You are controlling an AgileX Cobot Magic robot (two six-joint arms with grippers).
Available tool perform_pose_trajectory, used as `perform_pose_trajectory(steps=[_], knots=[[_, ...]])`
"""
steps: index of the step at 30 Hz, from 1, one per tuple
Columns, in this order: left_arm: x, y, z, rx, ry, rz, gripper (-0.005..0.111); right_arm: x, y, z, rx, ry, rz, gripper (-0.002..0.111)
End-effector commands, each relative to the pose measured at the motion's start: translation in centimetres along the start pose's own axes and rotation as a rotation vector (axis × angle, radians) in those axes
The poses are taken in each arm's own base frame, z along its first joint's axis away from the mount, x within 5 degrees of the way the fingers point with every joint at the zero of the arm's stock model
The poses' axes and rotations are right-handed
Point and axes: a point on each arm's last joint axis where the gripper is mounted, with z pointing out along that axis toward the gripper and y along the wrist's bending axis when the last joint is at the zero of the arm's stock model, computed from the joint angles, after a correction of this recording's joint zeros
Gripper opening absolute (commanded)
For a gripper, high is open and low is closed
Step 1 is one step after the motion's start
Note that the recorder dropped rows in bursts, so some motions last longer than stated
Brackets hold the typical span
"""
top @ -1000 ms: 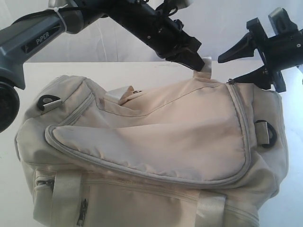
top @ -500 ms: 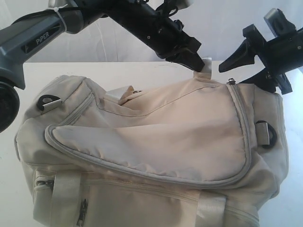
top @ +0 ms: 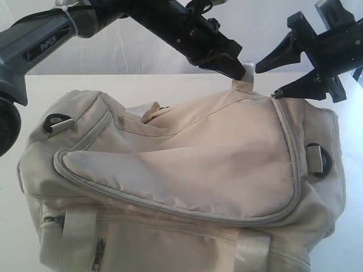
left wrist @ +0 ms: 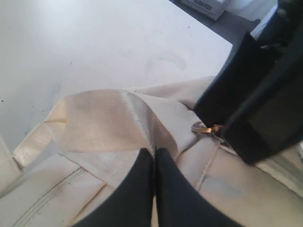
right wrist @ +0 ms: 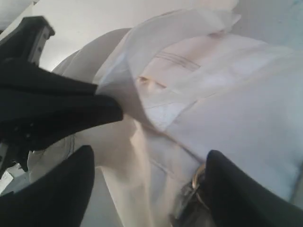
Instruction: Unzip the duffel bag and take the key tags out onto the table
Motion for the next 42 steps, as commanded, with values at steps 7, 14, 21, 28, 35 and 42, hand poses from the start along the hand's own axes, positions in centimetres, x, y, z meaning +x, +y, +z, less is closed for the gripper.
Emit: perform_pose_trajectory(steps=[7,14,21,28,35,42], knots=[[-1.2,-1.6,-1.7,0.043,-0.058,0.007,0.0,1.3,2.9,0.1,-0.016,0.018,-0.068,0.062],[-1.2,-1.6,-1.7,0.039,-0.056,0.009,0.0,2.8,5.9,-2.7,-0.021,-0.052,-0.166,0.062],[-1.2,-1.6,-1.7,0.039,-0.056,0.009,0.0,3.0,5.5,-3.2,0.147,-0.029,-0.327,0.062],[-1.1,-1.6,-1.7,0.044,-0.049,0.009,0.0,2.6,4.8,-0.9,0.246,0.019,-0.474,0.062],[-1.1,-1.7,-1.7,0.049,-0.04,0.022,0.0,1.9,5.0,0.0,0.381,-0.054,-0.615,0.062],[-1.0,-1.7,-1.7,0.053,-0.033,0.029,0.0,1.7,4.9,2.4,0.43,0.003,-0.717,0.062]])
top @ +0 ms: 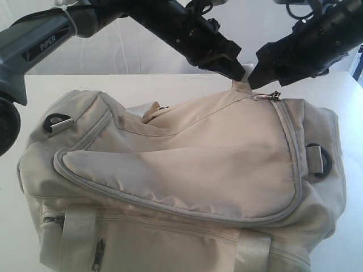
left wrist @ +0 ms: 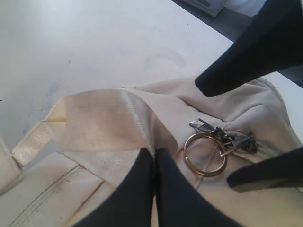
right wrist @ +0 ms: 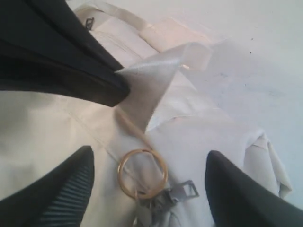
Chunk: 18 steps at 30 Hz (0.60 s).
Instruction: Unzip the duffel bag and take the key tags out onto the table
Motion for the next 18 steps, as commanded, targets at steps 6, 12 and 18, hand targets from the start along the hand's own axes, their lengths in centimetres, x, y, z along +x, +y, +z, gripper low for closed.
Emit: perform_pose_trajectory(steps=[6,12,18], knots=[[-1.03,-1.66,-1.72,0.05,-0.038,0.02,0.0,-0.22,0.52,2.52,-0.01,0.086,-0.04,0.062],[-1.04,-1.65,-1.72,0.049,-0.039,0.022,0.0,0.02,0.51,2.49,-0.01,0.113,-0.044,0.058],[-1.04,-1.65,-1.72,0.049,-0.039,0.022,0.0,0.01,0.51,2.49,-0.009,0.111,-0.044,0.042]])
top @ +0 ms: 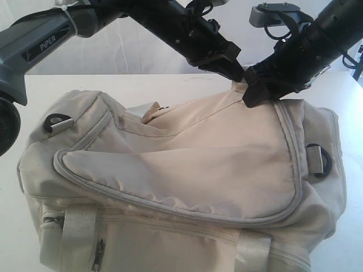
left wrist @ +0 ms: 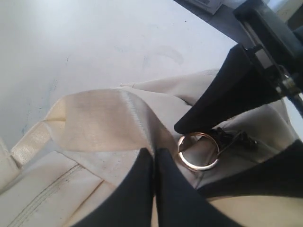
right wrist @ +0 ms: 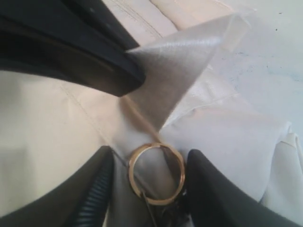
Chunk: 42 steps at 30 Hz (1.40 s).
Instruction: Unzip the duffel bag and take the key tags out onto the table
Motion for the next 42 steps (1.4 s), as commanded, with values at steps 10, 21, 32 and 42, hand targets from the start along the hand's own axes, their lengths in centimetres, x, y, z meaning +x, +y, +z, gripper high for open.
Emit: perform_pose_trajectory(steps=[10,21,32,42], knots=[[-1.1,-1.7,-1.7,0.05,-0.048,0.013,0.0,-0.4,-0.5,0.8,0.016,-0.018,0.054,0.062],[-1.1,-1.7,-1.7,0.05,-0.049,0.014,0.0,-0.8,-0.5,1.1,-0.003,-0.048,0.078,0.043],[-1.1,-1.7,-1.7,0.051,-0.048,0.015,0.0,-1.7,-0.3,0.1,0.007,-0.084,0.059,0.027],[-0.7,-1.6,-1.6,0.039,-0.001,0.026,0.0,-1.8,0.3,-1.6,0.003,-0.093,0.036,0.024]])
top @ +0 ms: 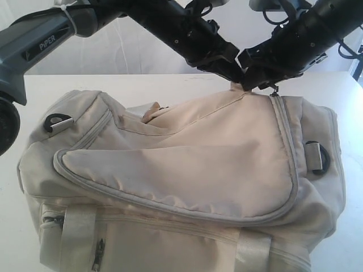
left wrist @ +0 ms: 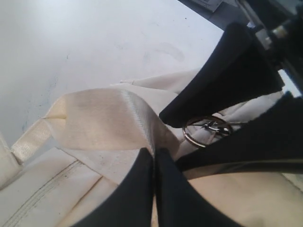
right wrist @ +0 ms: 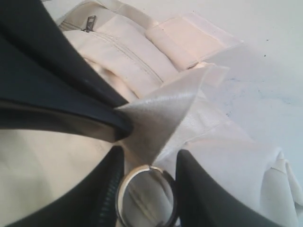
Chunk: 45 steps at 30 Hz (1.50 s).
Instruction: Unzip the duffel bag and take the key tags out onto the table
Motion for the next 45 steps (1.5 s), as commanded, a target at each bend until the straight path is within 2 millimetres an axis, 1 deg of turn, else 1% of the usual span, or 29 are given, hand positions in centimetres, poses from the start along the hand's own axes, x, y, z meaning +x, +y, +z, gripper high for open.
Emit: perform_pose_trajectory(steps=[1,3,6,10,11,17,21,25,27,31,32,35,36,38,40,42,43,44,45], knots=[[-0.8,-1.5,-1.6,0.036,-0.015,0.022,0.0,-0.1,0.6,-1.5,0.001,-0.018,-0.014,0.024],[-0.8,-1.5,-1.6,0.036,-0.015,0.02,0.0,0.0,0.8,-2.1,0.006,-0.019,-0.024,0.022],[-0.8,-1.5,-1.6,0.036,-0.015,0.014,0.0,0.1,1.1,-3.3,0.035,-0.029,-0.052,0.014],[-0.8,-1.5,-1.6,0.035,-0.016,-0.001,0.0,0.4,1.8,-5.2,0.046,-0.044,-0.076,0.001],[-0.8,-1.5,-1.6,0.034,-0.018,-0.004,0.0,0.5,2.0,-5.5,0.045,-0.045,-0.077,0.0],[-0.9,-1.5,-1.6,0.032,-0.022,-0.016,0.0,1.3,2.9,-7.0,0.025,-0.014,-0.053,0.0],[-0.9,-1.5,-1.6,0.032,-0.021,-0.027,0.0,1.6,3.1,-7.4,0.026,-0.015,-0.056,0.0],[-0.9,-1.5,-1.6,0.032,-0.021,-0.031,0.0,2.2,3.1,-7.4,0.028,-0.013,-0.051,0.0],[-0.9,-1.5,-1.6,0.031,-0.023,-0.031,0.0,2.6,3.3,-7.6,0.028,-0.012,-0.049,0.0],[-0.9,-1.0,-1.6,-0.019,-0.024,-0.055,0.0,3.7,4.1,-9.0,0.03,-0.027,-0.056,0.0],[-0.8,-0.9,-1.6,-0.029,-0.018,-0.051,0.0,4.3,4.4,-9.5,0.032,-0.031,-0.059,0.0],[-0.8,-0.9,-1.6,-0.032,-0.021,-0.051,0.0,5.8,4.7,-9.7,0.034,-0.029,-0.053,0.0],[-0.9,-0.9,-1.6,-0.033,-0.023,-0.051,0.0,6.0,4.7,-9.7,0.038,-0.038,-0.052,0.0],[-0.9,-0.9,-1.6,-0.033,-0.023,-0.053,0.0,5.7,4.5,-9.6,0.063,-0.097,-0.053,0.0],[-0.8,-0.9,-1.6,-0.033,-0.021,-0.052,0.0,5.0,4.2,-9.4,0.087,-0.161,-0.049,0.0],[-0.9,-1.0,-1.6,-0.028,-0.024,-0.051,0.0,3.9,3.5,-8.6,0.104,-0.193,-0.043,0.003],[-0.9,-1.0,-1.6,-0.026,-0.025,-0.049,0.0,3.0,3.1,-8.1,0.11,-0.193,-0.044,0.012],[-0.9,-1.0,-1.6,-0.026,-0.025,-0.049,0.0,2.6,2.8,-7.5,0.106,-0.175,-0.044,0.017],[-0.9,-1.0,-1.6,-0.026,-0.025,-0.047,0.0,2.1,2.5,-7.0,0.101,-0.159,-0.048,0.025]])
